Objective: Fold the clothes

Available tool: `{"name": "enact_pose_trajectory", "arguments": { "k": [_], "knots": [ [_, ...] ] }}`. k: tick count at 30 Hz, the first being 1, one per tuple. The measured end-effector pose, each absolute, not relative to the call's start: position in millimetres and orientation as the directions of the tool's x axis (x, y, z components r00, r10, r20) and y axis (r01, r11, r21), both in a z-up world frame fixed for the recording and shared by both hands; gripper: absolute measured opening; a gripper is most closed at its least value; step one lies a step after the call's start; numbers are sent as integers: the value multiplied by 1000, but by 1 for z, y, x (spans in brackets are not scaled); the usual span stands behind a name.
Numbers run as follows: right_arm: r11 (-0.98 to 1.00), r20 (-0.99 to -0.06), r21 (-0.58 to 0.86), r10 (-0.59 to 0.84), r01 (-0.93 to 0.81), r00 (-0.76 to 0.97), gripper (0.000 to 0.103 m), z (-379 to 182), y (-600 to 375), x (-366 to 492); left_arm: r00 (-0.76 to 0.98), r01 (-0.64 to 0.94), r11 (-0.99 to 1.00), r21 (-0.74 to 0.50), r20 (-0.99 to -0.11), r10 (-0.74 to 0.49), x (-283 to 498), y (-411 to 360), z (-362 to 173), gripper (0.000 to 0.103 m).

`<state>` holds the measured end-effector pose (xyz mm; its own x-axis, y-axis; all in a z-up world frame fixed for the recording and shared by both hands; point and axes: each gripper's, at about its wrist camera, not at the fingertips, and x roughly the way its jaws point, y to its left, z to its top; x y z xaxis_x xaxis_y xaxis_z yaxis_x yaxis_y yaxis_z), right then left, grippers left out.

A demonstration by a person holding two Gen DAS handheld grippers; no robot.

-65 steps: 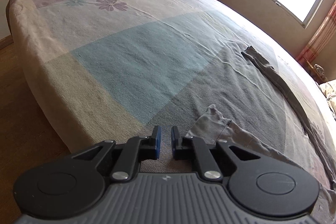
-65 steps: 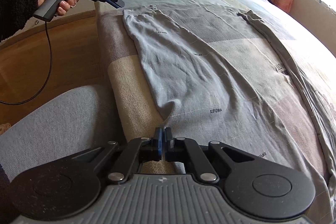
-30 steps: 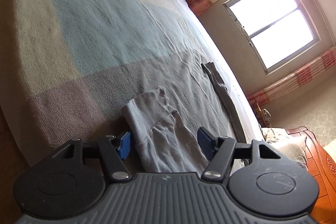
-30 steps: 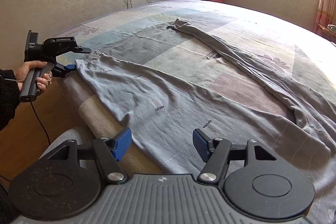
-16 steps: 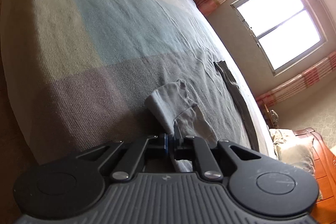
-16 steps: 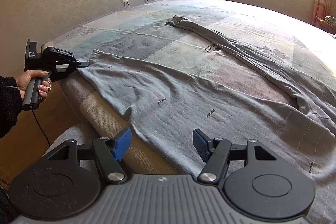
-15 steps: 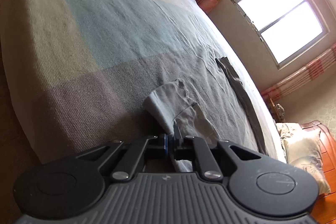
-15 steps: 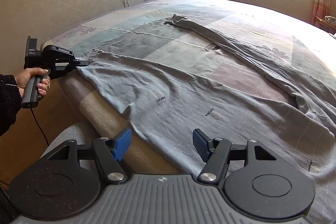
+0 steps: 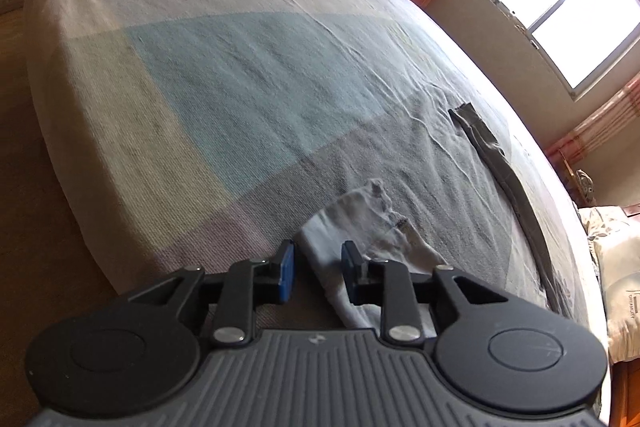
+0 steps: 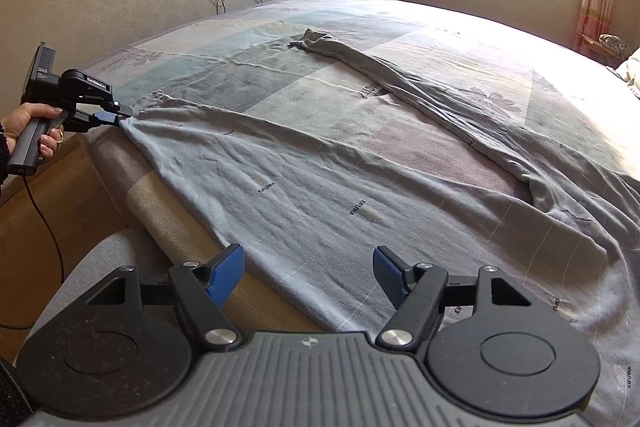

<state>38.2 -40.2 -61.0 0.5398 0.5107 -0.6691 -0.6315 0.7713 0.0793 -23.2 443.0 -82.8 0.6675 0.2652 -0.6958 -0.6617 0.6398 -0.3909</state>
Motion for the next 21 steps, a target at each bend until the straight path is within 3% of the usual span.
{"name": "enact_pose_trajectory", "arguments": {
  "k": [3,5,7,11,14,17,21],
  "knots": [
    [817,-676,80,465,-571,572,83,-71,-52,48,677,-588,759,-278,-682,275,-15,417,-69,35],
    [845,-680,80,433,-528,591,86,-78,-60,54,700,-476,863,-170,-667,254,-1,387,-58,55],
    [871,-685,79,401,-485,609,88,-84,-68,60,720,-348,936,-54,-655,229,13,357,-47,66],
    [916,-693,77,333,-394,639,94,-98,-84,73,739,-144,985,93,-652,170,52,296,-69,68],
    [941,-700,70,283,-331,656,103,-108,-94,79,709,-137,988,74,-689,150,52,285,-92,69],
    [930,-702,-12,254,-368,665,103,-112,-92,54,713,-199,980,-18,-689,132,26,298,-102,77],
    [920,-725,18,282,-392,628,103,-103,-106,43,671,-212,977,23,-724,163,16,302,-89,78]
  ]
}}
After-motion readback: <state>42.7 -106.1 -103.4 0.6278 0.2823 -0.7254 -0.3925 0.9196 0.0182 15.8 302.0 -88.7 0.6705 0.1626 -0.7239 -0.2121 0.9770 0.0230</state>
